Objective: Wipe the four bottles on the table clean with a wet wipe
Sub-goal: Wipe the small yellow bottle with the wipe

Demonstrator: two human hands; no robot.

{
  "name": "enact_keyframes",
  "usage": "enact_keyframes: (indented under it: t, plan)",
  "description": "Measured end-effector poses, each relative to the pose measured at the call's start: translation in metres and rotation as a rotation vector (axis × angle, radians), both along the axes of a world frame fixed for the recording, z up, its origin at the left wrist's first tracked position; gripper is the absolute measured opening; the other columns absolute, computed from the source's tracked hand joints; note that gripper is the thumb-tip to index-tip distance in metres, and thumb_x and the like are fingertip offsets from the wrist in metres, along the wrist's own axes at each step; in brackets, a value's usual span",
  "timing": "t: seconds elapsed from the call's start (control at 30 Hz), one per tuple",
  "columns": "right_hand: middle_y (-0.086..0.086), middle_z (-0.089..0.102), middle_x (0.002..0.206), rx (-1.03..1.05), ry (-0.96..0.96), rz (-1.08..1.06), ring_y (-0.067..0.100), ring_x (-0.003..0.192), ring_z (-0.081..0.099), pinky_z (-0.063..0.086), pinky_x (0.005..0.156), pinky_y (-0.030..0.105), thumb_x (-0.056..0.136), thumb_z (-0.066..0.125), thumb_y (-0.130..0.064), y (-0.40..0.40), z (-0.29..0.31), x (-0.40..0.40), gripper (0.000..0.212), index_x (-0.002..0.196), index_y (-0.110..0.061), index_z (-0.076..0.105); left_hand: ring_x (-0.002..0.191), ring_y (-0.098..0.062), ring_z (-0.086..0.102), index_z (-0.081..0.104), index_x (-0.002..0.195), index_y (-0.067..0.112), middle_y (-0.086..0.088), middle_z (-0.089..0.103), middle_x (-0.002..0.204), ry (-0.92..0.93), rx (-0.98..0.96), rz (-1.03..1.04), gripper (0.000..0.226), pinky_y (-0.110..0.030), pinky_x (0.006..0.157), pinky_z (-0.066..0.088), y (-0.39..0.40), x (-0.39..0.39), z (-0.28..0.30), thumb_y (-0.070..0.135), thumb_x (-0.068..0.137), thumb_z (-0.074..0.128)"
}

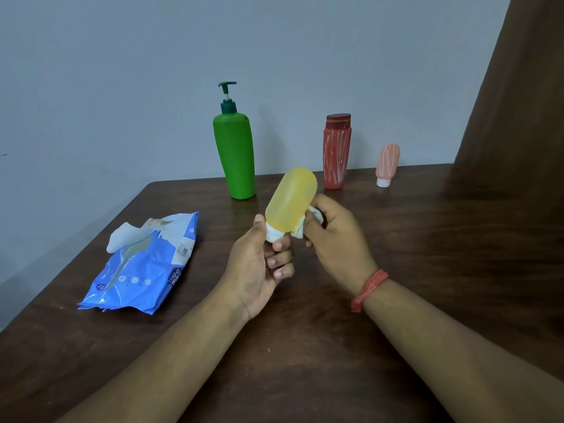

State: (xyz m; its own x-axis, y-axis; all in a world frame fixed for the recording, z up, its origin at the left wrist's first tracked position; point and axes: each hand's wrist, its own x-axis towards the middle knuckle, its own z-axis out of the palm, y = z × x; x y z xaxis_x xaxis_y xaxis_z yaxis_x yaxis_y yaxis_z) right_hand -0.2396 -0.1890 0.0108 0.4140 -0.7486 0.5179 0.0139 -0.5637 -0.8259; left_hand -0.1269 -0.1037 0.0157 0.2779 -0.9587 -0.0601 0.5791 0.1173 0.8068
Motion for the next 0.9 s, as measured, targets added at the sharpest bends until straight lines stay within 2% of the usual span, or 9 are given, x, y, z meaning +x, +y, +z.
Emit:
enact_keyframes:
  t: [0.07, 0.2, 0.33, 0.4, 0.47, 0.57, 0.67, 0.8, 0.9]
  plan:
    - [0.010, 0.060, 0.074, -0.037, 0.095, -0.009, 0.025, 0.064, 0.054, 0.048, 0.058, 0.042, 0.097, 0.054, -0.010, 0.001, -0.002, 0.002, 0.013, 0.088, -0.013, 0.062, 0.045, -0.006, 0.021, 0.052, 0.097, 0.014, 0.002, 0.033, 0.063, -0.009, 0.012, 0.029, 0.039, -0.019, 0.038, 0.022, 0.000, 0.002, -0.001, 0.044, 0.108, 0.030]
    - [0.000, 0.057, 0.067, -0.001, 0.191, 0.001, 0.009, 0.061, 0.050, 0.043, 0.056, 0.031, 0.095, 0.058, -0.011, 0.001, -0.003, 0.002, 0.016, 0.081, -0.015, 0.062, 0.046, -0.007, 0.022, 0.053, 0.097, 0.013, 0.002, 0.036, 0.062, -0.110, 0.042, 0.060, 0.043, -0.020, 0.039, 0.022, -0.001, 0.003, -0.003, 0.047, 0.107, 0.028]
    - [0.014, 0.067, 0.077, 0.218, -0.158, -0.017, 0.015, 0.061, 0.056, 0.048, 0.055, 0.031, 0.097, 0.058, -0.006, -0.001, 0.007, 0.001, 0.015, 0.088, -0.011, 0.069, 0.047, -0.007, 0.023, 0.053, 0.102, 0.015, 0.003, 0.038, 0.064, -0.173, 0.040, 0.055, 0.040, -0.020, 0.041, 0.023, -0.003, 0.001, -0.003, 0.048, 0.107, 0.029]
    - [0.019, 0.068, 0.081, 0.208, -0.289, -0.075, 0.016, 0.063, 0.060, 0.051, 0.057, 0.028, 0.097, 0.059, -0.003, -0.004, 0.013, -0.003, 0.010, 0.093, -0.005, 0.067, 0.047, -0.007, 0.024, 0.050, 0.105, 0.016, 0.003, 0.040, 0.063, -0.195, 0.050, 0.049, 0.037, -0.020, 0.041, 0.023, -0.004, 0.000, -0.003, 0.047, 0.107, 0.030]
    - [0.014, 0.070, 0.087, 0.116, -0.281, -0.142, 0.017, 0.071, 0.066, 0.055, 0.063, 0.029, 0.096, 0.061, -0.006, -0.011, 0.013, -0.007, 0.008, 0.096, -0.011, 0.067, 0.046, -0.007, 0.025, 0.047, 0.109, 0.015, 0.003, 0.041, 0.063, -0.219, 0.067, 0.047, 0.035, -0.020, 0.041, 0.023, -0.003, 0.000, -0.004, 0.046, 0.108, 0.031]
    - [0.001, 0.068, 0.093, -0.189, -0.103, -0.234, 0.019, 0.084, 0.066, 0.056, 0.070, 0.036, 0.090, 0.065, -0.010, -0.012, 0.007, -0.010, 0.010, 0.094, -0.019, 0.067, 0.046, -0.007, 0.025, 0.043, 0.112, 0.014, 0.003, 0.041, 0.064, -0.222, 0.069, 0.053, 0.032, -0.020, 0.041, 0.024, -0.003, -0.002, -0.005, 0.044, 0.108, 0.031]
    - [0.000, 0.064, 0.092, -0.491, 0.054, -0.192, 0.007, 0.084, 0.057, 0.044, 0.075, 0.015, 0.087, 0.063, -0.009, -0.003, 0.001, -0.003, 0.009, 0.093, -0.008, 0.069, 0.046, -0.007, 0.025, 0.042, 0.114, 0.017, 0.003, 0.042, 0.064, -0.194, 0.054, 0.065, 0.030, -0.020, 0.040, 0.025, -0.003, 0.002, -0.005, 0.044, 0.108, 0.030]
    - [0.000, 0.063, 0.092, -0.514, 0.056, -0.267, 0.005, 0.083, 0.055, 0.039, 0.074, 0.009, 0.085, 0.068, 0.000, -0.007, 0.005, -0.003, 0.013, 0.095, -0.008, 0.070, 0.048, -0.007, 0.027, 0.043, 0.114, 0.016, 0.002, 0.046, 0.067, -0.225, 0.043, 0.024, 0.032, -0.020, 0.041, 0.027, -0.002, 0.004, -0.006, 0.046, 0.107, 0.033]
    - [0.002, 0.063, 0.095, -0.550, 0.132, -0.194, 0.008, 0.083, 0.056, 0.044, 0.071, 0.015, 0.083, 0.068, 0.003, -0.005, 0.002, -0.003, 0.019, 0.098, -0.008, 0.072, 0.052, -0.010, 0.036, 0.044, 0.114, 0.015, -0.001, 0.054, 0.073, -0.279, 0.049, 0.003, 0.033, -0.023, 0.044, 0.034, -0.003, 0.004, -0.008, 0.046, 0.106, 0.037]
